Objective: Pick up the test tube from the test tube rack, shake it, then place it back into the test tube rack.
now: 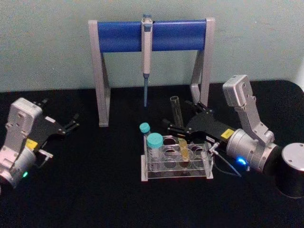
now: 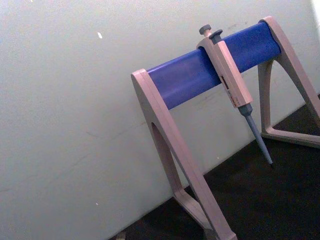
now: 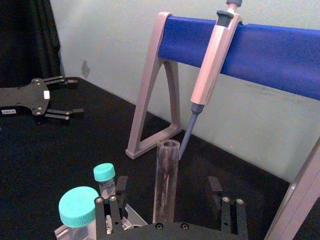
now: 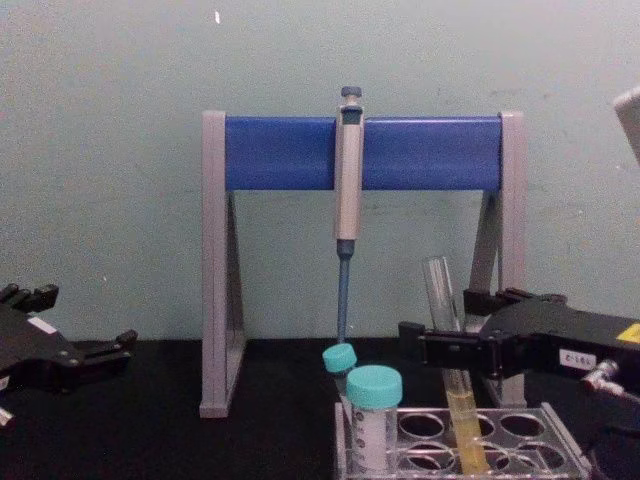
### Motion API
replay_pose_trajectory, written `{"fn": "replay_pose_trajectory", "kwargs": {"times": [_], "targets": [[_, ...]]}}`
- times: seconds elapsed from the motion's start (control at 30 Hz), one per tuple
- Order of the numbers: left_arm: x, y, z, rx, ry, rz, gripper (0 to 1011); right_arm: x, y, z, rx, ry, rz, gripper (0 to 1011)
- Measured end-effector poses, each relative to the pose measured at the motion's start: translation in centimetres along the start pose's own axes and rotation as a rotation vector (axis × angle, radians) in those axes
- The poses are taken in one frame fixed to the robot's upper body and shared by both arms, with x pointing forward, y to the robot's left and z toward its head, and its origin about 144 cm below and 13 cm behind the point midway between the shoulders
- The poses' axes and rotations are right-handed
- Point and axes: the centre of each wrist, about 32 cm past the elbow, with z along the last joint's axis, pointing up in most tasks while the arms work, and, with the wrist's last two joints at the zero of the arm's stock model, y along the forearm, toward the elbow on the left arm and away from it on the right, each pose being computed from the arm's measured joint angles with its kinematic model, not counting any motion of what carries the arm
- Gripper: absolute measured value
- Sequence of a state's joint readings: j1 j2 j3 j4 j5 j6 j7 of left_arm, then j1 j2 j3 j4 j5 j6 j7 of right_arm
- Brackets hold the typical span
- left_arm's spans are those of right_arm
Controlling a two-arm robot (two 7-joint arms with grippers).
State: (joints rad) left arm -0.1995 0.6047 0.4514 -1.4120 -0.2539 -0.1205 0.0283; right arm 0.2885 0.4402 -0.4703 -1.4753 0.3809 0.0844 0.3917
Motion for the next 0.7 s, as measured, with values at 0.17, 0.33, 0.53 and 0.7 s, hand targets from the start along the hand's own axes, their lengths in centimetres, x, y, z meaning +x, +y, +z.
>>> {"fn": "replay_pose_trajectory", "kwargs": {"times": [0.17,0.33,0.53,0.7], "targets": [[0.0,0.0,0.0,0.0,0.0,0.0,1001,0.08,0.03,0.1,-0.008,0.004,-0.002,1000],[0.0,0.0,0.0,0.0,0.0,0.0,1001,0.13,-0.06,0.15,-0.005,0.008,-0.003,1000],[0.0,0.0,0.0,0.0,0.0,0.0,1001,0.11,-0.06,0.15,-0.005,0.007,-0.002,1000],[0.0,0.0,0.0,0.0,0.0,0.0,1001,0.1,-0.06,0.15,-0.005,0.006,-0.001,1000]]}}
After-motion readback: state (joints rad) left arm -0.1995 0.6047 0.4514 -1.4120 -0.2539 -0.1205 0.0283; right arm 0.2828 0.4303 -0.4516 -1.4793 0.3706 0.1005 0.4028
